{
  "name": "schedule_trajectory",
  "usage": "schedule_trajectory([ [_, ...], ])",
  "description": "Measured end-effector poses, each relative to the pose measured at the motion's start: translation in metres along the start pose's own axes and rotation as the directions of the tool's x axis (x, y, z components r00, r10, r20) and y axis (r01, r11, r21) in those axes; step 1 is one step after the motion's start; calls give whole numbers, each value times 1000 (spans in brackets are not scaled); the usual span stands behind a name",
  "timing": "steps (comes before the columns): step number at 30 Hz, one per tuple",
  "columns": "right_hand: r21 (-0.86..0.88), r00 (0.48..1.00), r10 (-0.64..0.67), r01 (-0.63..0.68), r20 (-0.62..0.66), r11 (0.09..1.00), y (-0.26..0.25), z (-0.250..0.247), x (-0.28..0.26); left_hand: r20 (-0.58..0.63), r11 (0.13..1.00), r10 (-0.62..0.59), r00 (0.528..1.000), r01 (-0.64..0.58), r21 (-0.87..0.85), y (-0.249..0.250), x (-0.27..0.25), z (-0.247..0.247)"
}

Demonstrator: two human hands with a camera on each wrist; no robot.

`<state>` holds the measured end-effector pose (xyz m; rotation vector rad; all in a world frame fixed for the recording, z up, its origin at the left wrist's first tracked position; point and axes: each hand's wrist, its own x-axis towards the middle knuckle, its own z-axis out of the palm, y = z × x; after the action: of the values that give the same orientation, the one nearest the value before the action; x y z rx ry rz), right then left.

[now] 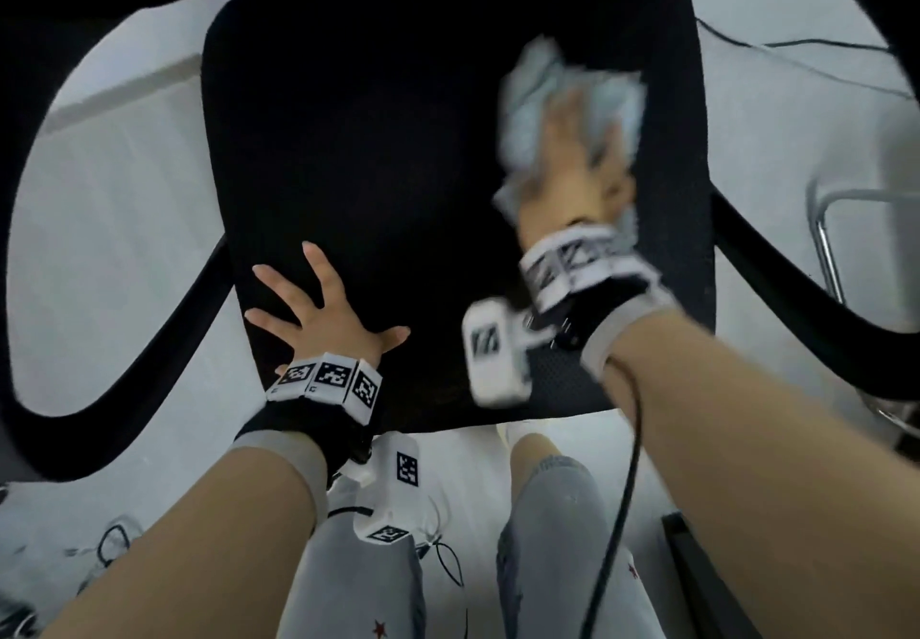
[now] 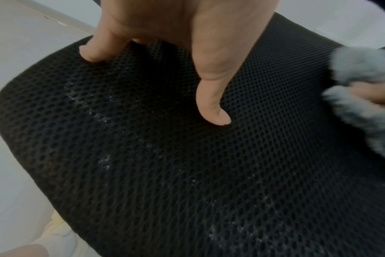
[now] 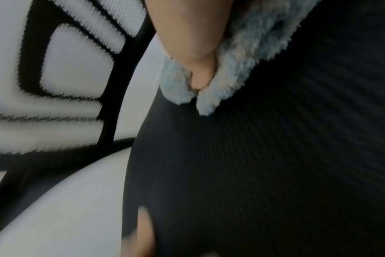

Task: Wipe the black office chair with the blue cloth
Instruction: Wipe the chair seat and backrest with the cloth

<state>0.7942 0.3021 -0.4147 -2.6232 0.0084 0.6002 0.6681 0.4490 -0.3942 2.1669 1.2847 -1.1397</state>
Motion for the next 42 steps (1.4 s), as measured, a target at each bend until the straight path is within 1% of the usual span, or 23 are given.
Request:
schedule_trajectory([
  [1,-8,972,-210,212,106,977,-1,18,-19,-1,1000,1,1000,-1,1,0,0,0],
  [3,-62,724,-607,657,327,751,9,38,-54,-3,1000,10,1000,-10,8,-1,-1,-1],
  [4,-109,599,-673,777,434,620,17,31,-57,-6,1000,14,1000,-14,11,-1,-1,0],
  [5,-141,555,-679,813,481,565,27,20,-51,-9,1000,18,1000,-18,16,-1,-2,0],
  [6,-187,618,-615,764,490,618,34,6,-42,-14,1000,18,1000,-18,20,-1,-1,1],
  [8,-246,895,-312,397,319,884,42,-23,-16,-17,1000,7,1000,-7,23,0,0,3],
  [10,-162,1000,7,-7,2,987,43,-44,7,-22,1000,1,1000,-1,23,1,1,5],
  [11,-128,987,97,-113,-125,985,42,-44,11,-26,1000,2,1000,-1,26,1,2,5],
  [13,-119,981,142,-158,-136,980,35,-34,0,-27,999,1,1000,-1,35,1,2,6],
  [16,-109,953,-302,302,15,947,40,5,-51,-22,998,-7,1000,9,58,1,1,3],
  [19,-202,729,-633,682,260,703,76,10,-59,-9,997,-24,1000,25,72,4,0,-1],
  [21,-205,802,-555,595,223,777,94,-14,-30,-4,997,-39,999,39,64,6,-1,-1],
  [23,-221,972,-220,232,80,947,98,-37,-9,-8,998,-48,999,48,43,8,-3,1],
  [25,-197,986,63,-94,-154,976,86,-41,-1,-33,999,-27,999,28,31,13,-9,5],
  [27,-93,964,205,-223,-170,970,62,-37,-13,-12,995,75,997,-74,61,23,-19,11],
  [29,-129,993,9,7,119,992,54,-19,-40,88,968,229,969,-237,88,34,-27,19],
  [32,-117,768,-534,603,353,789,61,-6,-85,183,931,326,927,-349,110,38,-27,28],
  [33,-130,746,-570,639,344,758,69,-12,-81,188,930,321,928,-346,120,39,-26,27],
  [34,-156,803,-495,564,333,811,76,-18,-69,181,936,299,937,-325,133,39,-26,25],
  [36,-181,968,-125,166,216,969,87,-38,-44,164,940,273,948,-299,162,40,-30,20],
  [38,-111,992,124,-125,-20,986,86,-54,-26,146,932,281,948,-306,192,42,-34,19],
  [40,-92,974,196,-207,-116,974,75,-53,-28,135,930,284,949,-307,204,42,-35,19],
  [42,-133,994,66,-55,84,990,62,-36,-48,123,927,283,951,-304,218,42,-36,20],
])
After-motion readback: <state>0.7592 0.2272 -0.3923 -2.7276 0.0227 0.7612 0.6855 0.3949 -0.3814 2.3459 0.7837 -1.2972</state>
